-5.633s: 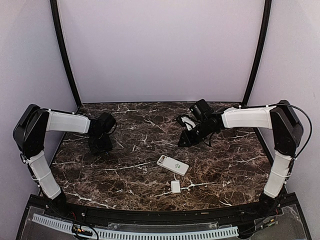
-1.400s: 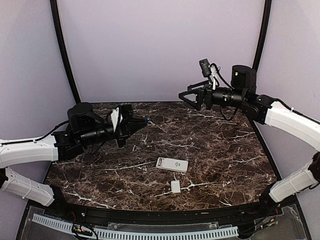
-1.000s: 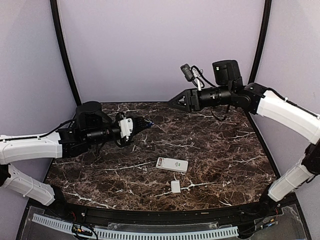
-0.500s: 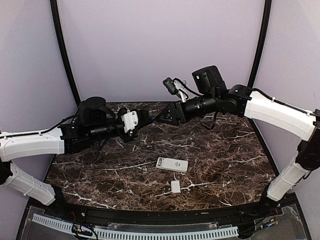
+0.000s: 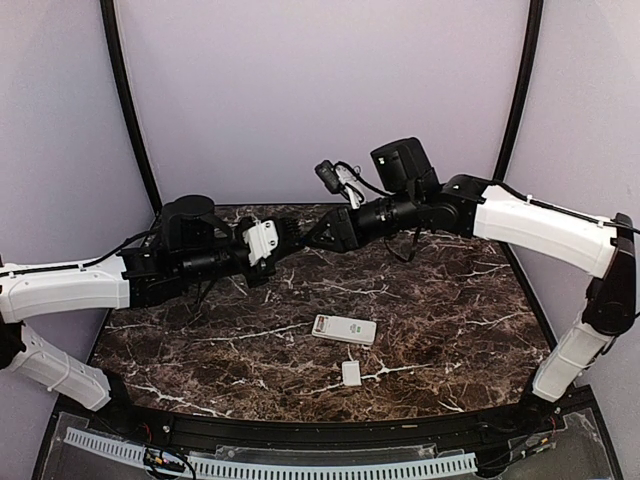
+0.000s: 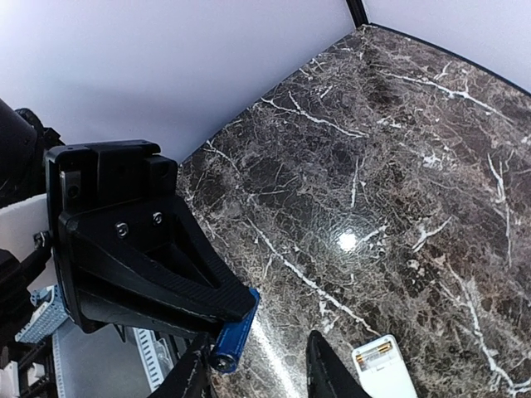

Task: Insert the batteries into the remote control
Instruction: Pass from the left arm to the right, then adjust the battery in the battery compartment.

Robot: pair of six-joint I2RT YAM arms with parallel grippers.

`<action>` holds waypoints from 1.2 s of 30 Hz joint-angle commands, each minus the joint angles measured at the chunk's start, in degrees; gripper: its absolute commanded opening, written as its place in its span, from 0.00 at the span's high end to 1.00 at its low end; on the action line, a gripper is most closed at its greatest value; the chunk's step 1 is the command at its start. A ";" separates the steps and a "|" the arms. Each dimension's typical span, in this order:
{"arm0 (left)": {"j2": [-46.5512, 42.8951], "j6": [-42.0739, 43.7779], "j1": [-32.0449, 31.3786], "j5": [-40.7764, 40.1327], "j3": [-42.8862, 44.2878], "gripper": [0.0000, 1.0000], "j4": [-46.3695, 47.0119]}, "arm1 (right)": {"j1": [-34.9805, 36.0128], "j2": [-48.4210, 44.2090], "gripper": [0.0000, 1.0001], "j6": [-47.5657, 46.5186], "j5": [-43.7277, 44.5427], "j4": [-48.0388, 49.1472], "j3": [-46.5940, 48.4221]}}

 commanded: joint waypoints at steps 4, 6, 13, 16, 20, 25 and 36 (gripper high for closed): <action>0.07 -1.12 -0.20 -1.59 1.44 1.00 0.35 | 0.62 1.37 0.72 -0.05 -1.12 2.73 1.13; 0.13 -1.11 -0.27 -2.03 1.45 1.00 0.60 | 0.65 1.59 0.80 -0.07 -1.37 2.77 1.06; 0.13 -1.27 -0.20 -2.37 1.30 1.00 0.79 | 0.65 1.68 1.00 -1.34 -1.78 2.37 1.71; -0.13 -2.54 -0.26 -1.41 1.36 0.94 0.33 | 0.30 1.10 1.00 -2.94 -2.34 1.20 2.57; -2.23 -7.36 -0.15 2.36 1.32 0.19 -1.74 | -3.19 -0.69 1.00 -8.33 -9.21 -6.30 6.22; -5.68 -6.48 -0.11 13.19 -2.06 0.03 -7.77 | -9.62 -2.62 1.00 -18.09 -23.33 -24.35 13.45; -4.70 -4.82 -0.08 10.21 -3.91 0.03 -7.89 | -9.72 -1.01 1.00 -25.71 -21.54 -39.63 17.84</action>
